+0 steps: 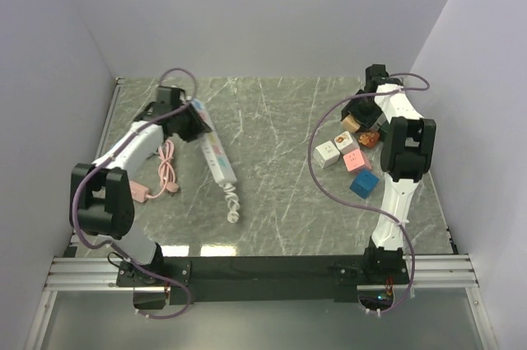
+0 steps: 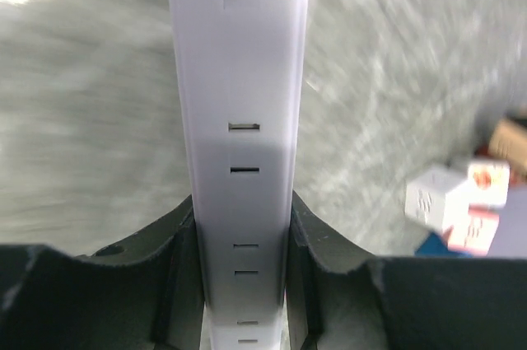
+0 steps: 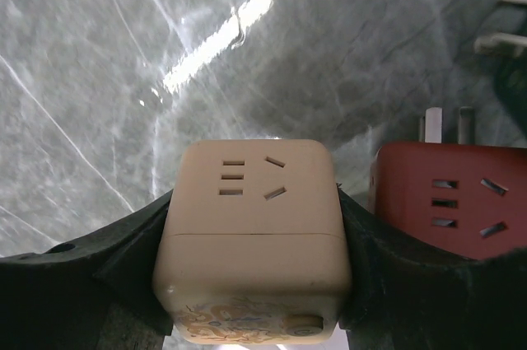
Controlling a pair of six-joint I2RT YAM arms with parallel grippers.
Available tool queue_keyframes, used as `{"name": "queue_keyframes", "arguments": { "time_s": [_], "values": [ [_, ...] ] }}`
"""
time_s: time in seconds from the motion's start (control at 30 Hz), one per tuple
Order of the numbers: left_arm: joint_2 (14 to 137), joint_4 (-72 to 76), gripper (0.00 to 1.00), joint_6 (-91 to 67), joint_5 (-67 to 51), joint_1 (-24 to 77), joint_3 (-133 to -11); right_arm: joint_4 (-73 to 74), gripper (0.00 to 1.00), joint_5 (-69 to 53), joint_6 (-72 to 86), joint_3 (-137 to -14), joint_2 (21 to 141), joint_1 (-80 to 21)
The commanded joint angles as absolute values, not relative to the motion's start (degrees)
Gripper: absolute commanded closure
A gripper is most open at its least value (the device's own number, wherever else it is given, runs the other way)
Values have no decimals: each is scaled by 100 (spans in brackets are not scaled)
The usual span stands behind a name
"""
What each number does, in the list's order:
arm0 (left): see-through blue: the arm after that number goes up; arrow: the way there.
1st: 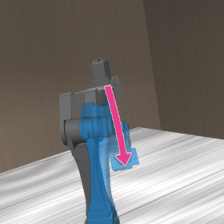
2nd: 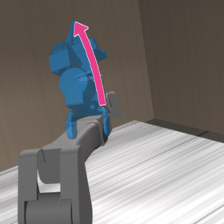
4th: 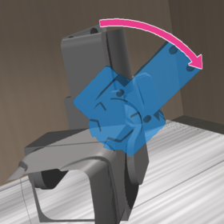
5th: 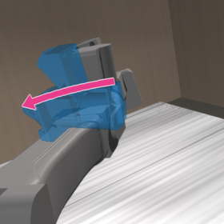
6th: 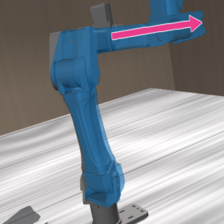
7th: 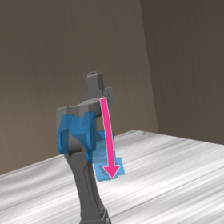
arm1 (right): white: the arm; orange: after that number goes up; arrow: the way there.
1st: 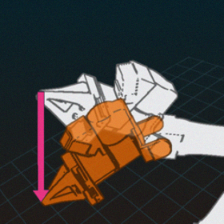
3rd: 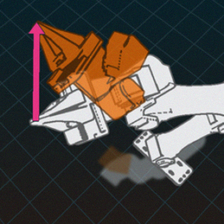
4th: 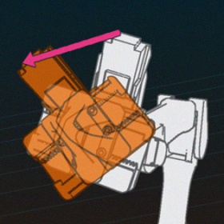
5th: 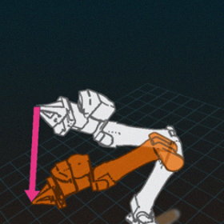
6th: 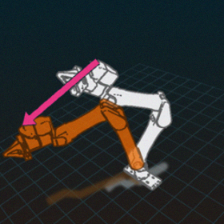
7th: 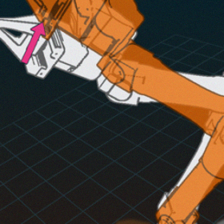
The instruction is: Pull the plug off the socket
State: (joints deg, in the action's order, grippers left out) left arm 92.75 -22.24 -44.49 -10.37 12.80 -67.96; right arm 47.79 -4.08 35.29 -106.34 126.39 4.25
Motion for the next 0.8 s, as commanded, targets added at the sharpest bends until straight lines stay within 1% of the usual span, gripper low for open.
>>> {"name": "queue_keyframes", "arguments": {
  "time_s": [0.0, 0.03, 0.1, 0.13, 0.2, 0.23, 0.37, 0.4, 0.47, 0.5, 0.53, 0.57, 0.63, 0.67, 0.7, 0.73, 0.77],
  "values": [
    [8851, -2856, 99, -4123, -1090, 600, -6952, 4869, 47, -325, 3463, -10626, 12446, 369],
    [8824, -2874, 99, -4009, -1177, 424, -6926, 4895, 40, -325, 3454, -10617, 12428, 369],
    [8815, -2961, 99, -3894, -1213, -130, -6952, 4896, 34, -360, 3428, -10547, 12332, 369],
    [8807, -2971, 99, -3807, -1239, -306, -6987, 4878, 29, -386, 3419, -10512, 12235, 369],
    [8859, -2901, 99, -3718, -1380, -772, -7022, 4887, 27, -422, 3375, -10442, 12138, 360],
    [8912, -2926, 100, -3631, -1406, -913, -7109, 4895, 23, -439, 3375, -10398, 12042, 360],
    [9210, -2848, 99, -3498, -1713, -1678, -7277, 4861, 20, -545, 3279, -10231, 11734, 308],
    [9315, -2804, 99, -3472, -1844, -1766, -7295, 4834, 13, -580, 3252, -10143, 11577, 290],
    [9622, -2838, 99, -3375, -1986, -1959, -7470, 4869, 12, -676, 3217, -10099, 11444, 264],
    [9720, -2882, 95, -3323, -2091, -1995, -7549, 4887, 11, -712, 3208, -10073, 11313, 246],
    [9799, -2909, 86, -3261, -2109, -2021, -7646, 4887, 11, -747, 3199, -10037, 11216, 229],
    [9843, -2918, 65, -3243, -2101, -2056, -7664, 4843, 10, -782, 3173, -9994, 11119, 220],
    [9853, -2892, 45, -3234, -1970, -2109, -7655, 4782, 10, -870, 3138, -9897, 10768, 194],
    [9818, -2892, 28, -3234, -1934, -2118, -7647, 4746, 9, -905, 3094, -9870, 10636, 185],
    [9800, -2892, 14, -3234, -1899, -2144, -7646, 4711, 7, -957, 3068, -9827, 10365, 176],
    [9782, -2900, 4, -3243, -1872, -2162, -7655, 4676, 6, -993, 3041, -9800, 10223, 176],
    [9756, -2909, 1, -3243, -1872, -2171, -7673, 4597, 5, -1071, 2989, -9756, 10065, 176]
  ]
}}
